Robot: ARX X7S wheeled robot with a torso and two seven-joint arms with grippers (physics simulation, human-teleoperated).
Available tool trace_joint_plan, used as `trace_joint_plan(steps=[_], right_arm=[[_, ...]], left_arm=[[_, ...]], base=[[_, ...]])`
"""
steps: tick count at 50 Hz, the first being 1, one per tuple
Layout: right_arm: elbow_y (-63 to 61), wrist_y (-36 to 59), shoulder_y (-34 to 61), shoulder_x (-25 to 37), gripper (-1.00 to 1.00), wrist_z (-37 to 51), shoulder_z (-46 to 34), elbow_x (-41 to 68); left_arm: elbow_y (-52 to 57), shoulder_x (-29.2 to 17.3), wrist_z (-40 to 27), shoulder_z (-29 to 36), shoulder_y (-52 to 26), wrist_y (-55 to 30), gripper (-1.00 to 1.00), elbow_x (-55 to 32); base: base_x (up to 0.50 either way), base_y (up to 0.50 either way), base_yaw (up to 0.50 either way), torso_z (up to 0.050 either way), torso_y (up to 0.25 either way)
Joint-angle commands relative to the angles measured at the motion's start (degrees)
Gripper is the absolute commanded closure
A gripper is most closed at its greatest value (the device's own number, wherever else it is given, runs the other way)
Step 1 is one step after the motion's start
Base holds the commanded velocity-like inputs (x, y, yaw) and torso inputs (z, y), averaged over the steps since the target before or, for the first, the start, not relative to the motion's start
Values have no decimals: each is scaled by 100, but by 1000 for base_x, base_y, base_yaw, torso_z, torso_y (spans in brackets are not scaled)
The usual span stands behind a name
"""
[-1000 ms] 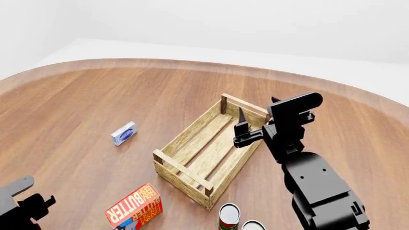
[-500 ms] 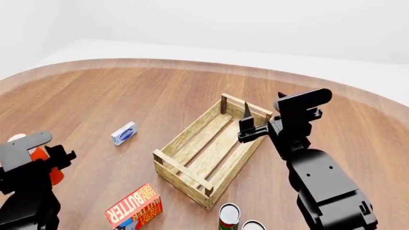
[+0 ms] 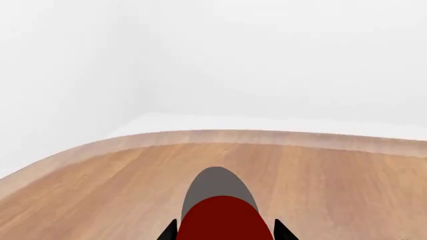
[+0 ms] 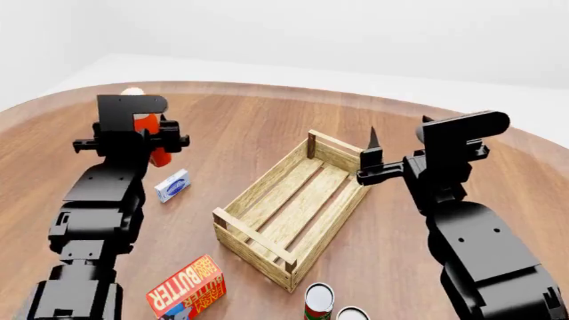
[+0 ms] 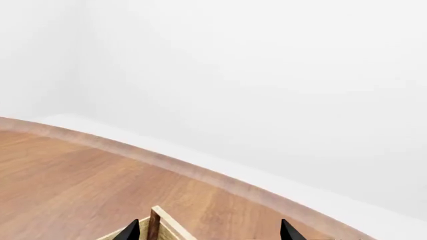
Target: Pick up the ketchup, and put it in the wooden tray.
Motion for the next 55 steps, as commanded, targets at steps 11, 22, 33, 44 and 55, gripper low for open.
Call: trace_joint_plan(steps=[11,22,33,44,55], right_arm=[[-681,475,-297,340,-100,330,481,175],[-1028,606,-614,525,-100,486,875,310],[-1615,794,-1227,724,-100,693,1450,520],[-1812,971,-1412,796,-100,842,1704,595],[-1893,1185,-1362,905,-100,869,1924,741]], left_arm=[[-3000,1295,917,833,-1888,1306,100,48],[-3610,1411,472,3864,-2313,1819,100,-3112],[-3436,1411,106,6663,-2372,2211,100,-5790],[-3155,1412,-54,7941,-2503,2194,100,-7277],[-2866,1412,-233,8227,-2595,2169,100,-7476]], base=[[0,0,0,0,0],[0,0,0,0,1],[0,0,0,0,0],[0,0,0,0,1],[0,0,0,0,0]])
